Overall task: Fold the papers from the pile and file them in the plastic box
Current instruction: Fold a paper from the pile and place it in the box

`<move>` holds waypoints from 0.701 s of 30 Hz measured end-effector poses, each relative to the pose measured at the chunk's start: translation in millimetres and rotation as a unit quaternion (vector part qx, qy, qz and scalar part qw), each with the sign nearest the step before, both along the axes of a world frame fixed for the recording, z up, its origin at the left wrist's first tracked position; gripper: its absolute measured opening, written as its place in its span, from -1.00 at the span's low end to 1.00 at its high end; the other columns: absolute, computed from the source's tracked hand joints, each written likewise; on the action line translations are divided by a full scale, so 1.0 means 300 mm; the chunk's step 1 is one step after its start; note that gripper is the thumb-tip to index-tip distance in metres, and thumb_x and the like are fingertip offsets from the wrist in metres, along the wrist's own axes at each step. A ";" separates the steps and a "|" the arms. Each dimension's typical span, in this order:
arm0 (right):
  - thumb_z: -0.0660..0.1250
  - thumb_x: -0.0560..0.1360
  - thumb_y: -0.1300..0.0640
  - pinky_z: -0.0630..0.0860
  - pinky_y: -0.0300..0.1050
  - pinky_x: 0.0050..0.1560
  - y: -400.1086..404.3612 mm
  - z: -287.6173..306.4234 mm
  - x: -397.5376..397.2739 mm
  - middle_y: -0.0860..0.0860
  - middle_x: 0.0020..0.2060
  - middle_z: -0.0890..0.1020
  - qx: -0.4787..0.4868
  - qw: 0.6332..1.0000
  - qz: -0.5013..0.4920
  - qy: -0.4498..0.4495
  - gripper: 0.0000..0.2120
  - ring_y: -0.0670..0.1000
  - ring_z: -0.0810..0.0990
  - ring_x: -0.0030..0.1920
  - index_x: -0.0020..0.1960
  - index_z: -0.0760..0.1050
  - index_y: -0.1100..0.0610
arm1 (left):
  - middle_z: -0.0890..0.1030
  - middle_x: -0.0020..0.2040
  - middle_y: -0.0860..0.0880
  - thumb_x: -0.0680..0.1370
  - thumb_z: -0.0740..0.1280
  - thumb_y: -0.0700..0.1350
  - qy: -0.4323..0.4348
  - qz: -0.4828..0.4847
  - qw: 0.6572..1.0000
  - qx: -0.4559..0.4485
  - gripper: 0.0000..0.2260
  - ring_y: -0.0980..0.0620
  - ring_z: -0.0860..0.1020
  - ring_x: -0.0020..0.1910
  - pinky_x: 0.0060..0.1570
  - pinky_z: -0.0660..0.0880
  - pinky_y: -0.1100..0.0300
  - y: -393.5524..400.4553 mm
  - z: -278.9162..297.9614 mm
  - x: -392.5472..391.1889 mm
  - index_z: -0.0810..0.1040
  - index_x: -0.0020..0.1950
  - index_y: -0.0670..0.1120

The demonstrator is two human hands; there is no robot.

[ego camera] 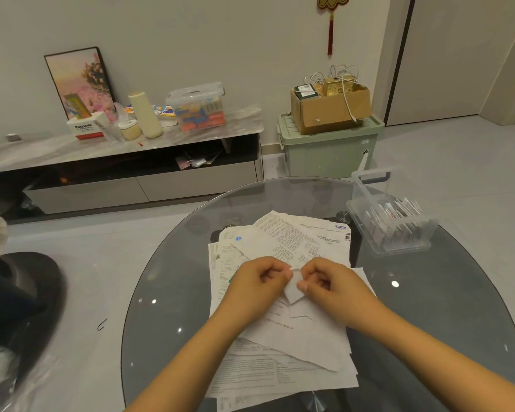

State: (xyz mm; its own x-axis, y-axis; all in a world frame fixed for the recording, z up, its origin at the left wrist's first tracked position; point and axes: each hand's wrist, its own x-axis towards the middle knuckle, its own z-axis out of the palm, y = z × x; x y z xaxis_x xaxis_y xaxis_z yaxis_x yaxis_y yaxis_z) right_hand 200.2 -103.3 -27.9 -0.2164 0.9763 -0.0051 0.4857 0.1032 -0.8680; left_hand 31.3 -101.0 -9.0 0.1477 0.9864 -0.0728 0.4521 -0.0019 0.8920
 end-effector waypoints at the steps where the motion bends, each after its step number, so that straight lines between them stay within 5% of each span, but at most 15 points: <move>1: 0.38 0.47 0.17 0.39 -0.40 -0.22 -0.002 0.014 0.008 -0.09 -0.33 0.56 0.003 1.000 -0.014 0.026 -0.89 -0.22 0.46 -0.34 -0.09 0.46 0.01 | 0.58 -0.36 0.10 0.53 0.35 -0.14 -0.017 0.014 1.000 0.008 -0.91 0.19 0.58 -0.29 -0.13 0.49 0.28 -0.004 0.012 0.014 0.57 -0.07 0.06; 6: 0.36 0.47 0.24 0.40 -0.41 -0.23 -0.005 0.068 0.048 -0.09 -0.34 0.57 0.068 0.992 -0.070 0.074 -0.83 -0.21 0.48 -0.31 -0.15 0.48 -0.02 | 0.57 -0.38 0.06 0.55 0.22 -0.26 -0.036 0.031 0.997 0.055 -0.81 0.16 0.58 -0.35 -0.23 0.48 0.16 -0.013 0.053 0.078 0.53 -0.08 0.03; 9: 0.33 0.50 0.25 0.41 -0.44 -0.22 -0.005 0.099 0.088 -0.11 -0.29 0.58 0.076 0.991 -0.079 0.076 -0.83 -0.24 0.50 -0.27 -0.13 0.56 -0.01 | 0.58 -0.37 0.09 0.54 0.21 -0.28 -0.029 0.010 0.997 0.069 -0.75 0.23 0.55 -0.38 -0.25 0.47 0.35 -0.002 0.091 0.124 0.63 -0.07 0.00; 13: 0.30 0.52 0.23 0.46 -0.41 -0.20 0.009 0.131 0.154 -0.13 -0.19 0.62 0.073 0.987 -0.115 0.090 -0.82 -0.20 0.54 -0.20 -0.07 0.59 -0.03 | 0.62 -0.22 0.05 0.52 0.24 -0.27 -0.002 -0.023 0.998 0.061 -0.72 0.19 0.59 -0.24 -0.20 0.46 0.40 0.042 0.134 0.189 0.60 0.12 0.00; 18: 0.27 0.54 0.21 0.45 -0.46 -0.23 0.035 0.175 0.241 -0.15 -0.17 0.62 0.063 0.978 -0.160 0.119 -0.82 -0.20 0.56 -0.19 -0.02 0.60 -0.01 | 0.67 -0.18 0.08 0.53 0.30 -0.23 0.011 -0.089 0.993 0.080 -0.75 0.19 0.63 -0.14 -0.12 0.52 0.38 0.108 0.177 0.270 0.59 0.16 0.01; 21: 0.26 0.54 0.21 0.48 -0.32 -0.14 0.047 0.200 0.290 -0.11 -0.19 0.64 0.061 0.973 -0.177 0.137 -0.82 -0.16 0.57 -0.19 -0.06 0.62 0.02 | 0.68 -0.14 0.03 0.55 0.31 -0.22 0.001 -0.108 0.990 0.095 -0.81 0.18 0.65 -0.14 -0.06 0.55 0.33 0.157 0.201 0.320 0.61 0.12 -0.05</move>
